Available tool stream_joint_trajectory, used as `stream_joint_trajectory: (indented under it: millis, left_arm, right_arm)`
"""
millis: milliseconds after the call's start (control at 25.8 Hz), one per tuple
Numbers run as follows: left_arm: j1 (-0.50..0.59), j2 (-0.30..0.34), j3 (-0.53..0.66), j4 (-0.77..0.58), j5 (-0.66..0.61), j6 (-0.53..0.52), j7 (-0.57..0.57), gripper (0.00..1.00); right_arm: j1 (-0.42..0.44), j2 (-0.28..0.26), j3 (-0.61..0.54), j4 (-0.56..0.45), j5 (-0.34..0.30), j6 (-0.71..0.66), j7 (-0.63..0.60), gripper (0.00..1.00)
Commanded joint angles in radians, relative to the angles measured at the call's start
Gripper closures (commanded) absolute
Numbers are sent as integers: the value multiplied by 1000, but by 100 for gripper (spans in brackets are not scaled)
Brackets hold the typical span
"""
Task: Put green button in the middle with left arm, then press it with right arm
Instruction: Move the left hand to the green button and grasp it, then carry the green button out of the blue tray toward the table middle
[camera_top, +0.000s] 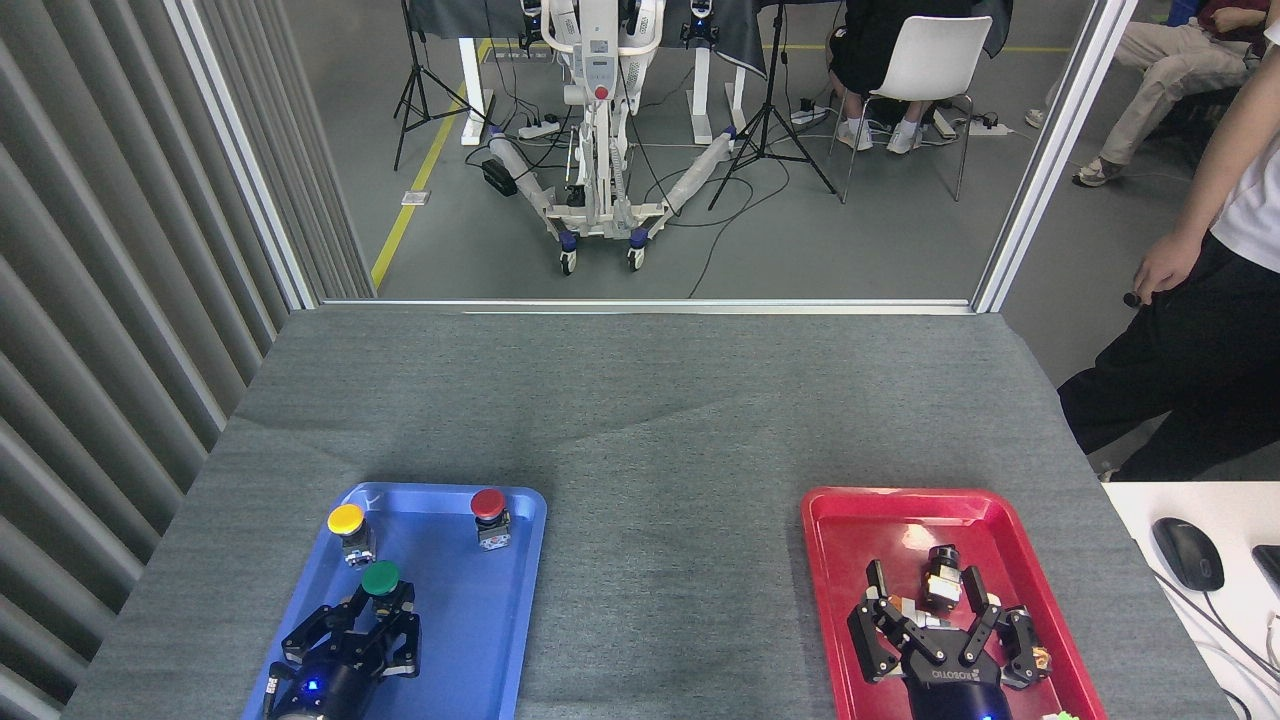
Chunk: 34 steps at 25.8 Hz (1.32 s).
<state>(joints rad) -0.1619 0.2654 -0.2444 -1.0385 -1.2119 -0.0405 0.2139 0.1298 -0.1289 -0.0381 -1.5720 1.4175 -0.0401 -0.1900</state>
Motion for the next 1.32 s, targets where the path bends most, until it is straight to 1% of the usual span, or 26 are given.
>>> stream_joint_trajectory:
  millis: [0,39,77,194,271,348,426,581,658,735,852,968,1084,1200,1277]
  left_arm:
    - [-1,3,-1,5,-1,-15,8,86]
    - [-1,8,-1,5,-1,-22,8,94]
    - [-1,14,-1,5,-3,-36,10,100]
    - [-1,31,0,-12,0,-88,22,100]
    - [9,38,-1,-83,0,-147,76,100]
    - [16,67,-1,-159,0,-220,150,100]
    - [16,81,-26,-198,0,-266,177,100]
    - [16,87,-69,-210,0,-271,176,100]
    - [10,87,-108,-212,0,-271,174,100]
    - [-8,87,-174,-212,-1,-271,171,100]
    - [-85,84,-314,-204,0,-260,150,100]
    - [-139,67,-432,-202,0,-185,117,100]
    - [-195,25,-535,-192,0,-121,53,100]
    - [-228,-44,-581,-135,0,-98,-1,100]
    - [-251,-115,-586,-60,0,-105,-18,100]
  right_arm:
    - [2,2,0,0,0,-1,-2,0]
    - [2,3,0,0,0,-1,-3,0]
    - [2,3,0,0,0,-3,-3,0]
    - [4,2,-5,4,0,-32,-11,0]
    - [4,0,-6,9,0,-43,-12,0]
    - [4,0,-5,14,0,-44,-12,0]
    - [4,-1,-5,14,0,-44,-12,0]
    - [4,-6,-3,17,0,-44,-12,0]
    - [4,-5,-3,18,0,-46,-12,0]
    - [4,-3,-3,20,1,-44,-11,0]
    - [4,-5,-5,47,1,-46,-5,0]
    - [2,-11,-5,46,1,-47,-11,0]
    - [2,-14,-19,47,1,-47,-11,0]
    - [2,-14,-20,47,0,-47,-9,0]
    - [2,-14,-19,47,0,-47,-9,0]
